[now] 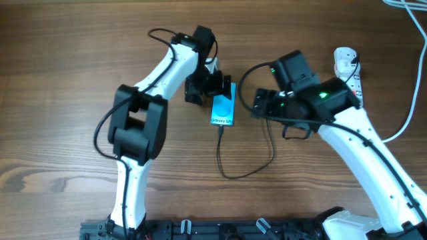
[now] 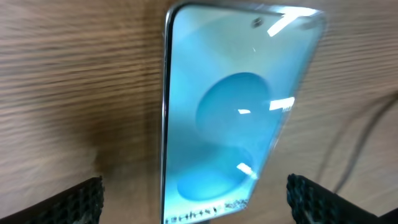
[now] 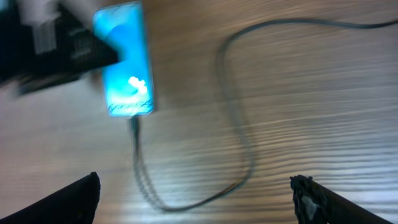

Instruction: Plug charger to phone and switch on socket

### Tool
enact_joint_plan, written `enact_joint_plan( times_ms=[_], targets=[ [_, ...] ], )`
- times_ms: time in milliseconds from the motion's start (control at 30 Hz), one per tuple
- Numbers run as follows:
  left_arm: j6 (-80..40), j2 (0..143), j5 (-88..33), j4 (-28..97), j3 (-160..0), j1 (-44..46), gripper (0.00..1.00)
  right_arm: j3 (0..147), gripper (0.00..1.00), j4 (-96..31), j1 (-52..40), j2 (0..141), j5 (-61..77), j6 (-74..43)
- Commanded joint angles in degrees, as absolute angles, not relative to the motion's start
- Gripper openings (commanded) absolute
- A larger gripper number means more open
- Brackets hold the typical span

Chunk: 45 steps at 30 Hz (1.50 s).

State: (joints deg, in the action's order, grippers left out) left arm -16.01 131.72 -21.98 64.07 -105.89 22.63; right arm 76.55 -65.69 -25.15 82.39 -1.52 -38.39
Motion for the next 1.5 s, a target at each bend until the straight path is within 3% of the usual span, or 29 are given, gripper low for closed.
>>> enact_joint_plan(
  times_ms=[0,233,367,467,567,700,800,1467],
  targets=[
    [-15.9,119.1,-14.3,64.3,-106.4,20.2,1.0,77.1,1.0,-65.7,-17.9,81.4,-7.1,-38.5],
    [-15.9,98.3,5.3,64.3,-106.4,16.6,1.0,77.1,0.99,-64.9,-2.9,81.4,-8.6,-35.7],
    [-15.9,95.2,5.0,64.3,-106.4,16.3,1.0,77.4,1.0,-59.7,3.3,83.1,-3.0,-29.5],
    [-15.9,95.5,5.0,64.3,-106.4,16.3,1.0,83.9,0.99,-64.2,11.1,88.5,6.0,-22.3],
    [-15.9,95.5,5.0,64.3,-106.4,16.3,1.0,95.5,1.0,-71.9,16.5,95.8,4.0,-19.5],
    [-15.9,95.5,5.0,64.3,-106.4,16.3,1.0,97.6,1.0,-67.4,21.2,101.4,-0.8,-23.9],
    [-15.9,95.5,5.0,64.3,-106.4,16.3,1.0,97.3,1.0,-65.3,23.0,104.4,-6.3,-29.1],
    [-15.9,95.5,5.0,64.3,-106.4,16.3,1.0,97.0,1.0,-53.1,24.1,122.4,-9.3,-26.9]
  ],
)
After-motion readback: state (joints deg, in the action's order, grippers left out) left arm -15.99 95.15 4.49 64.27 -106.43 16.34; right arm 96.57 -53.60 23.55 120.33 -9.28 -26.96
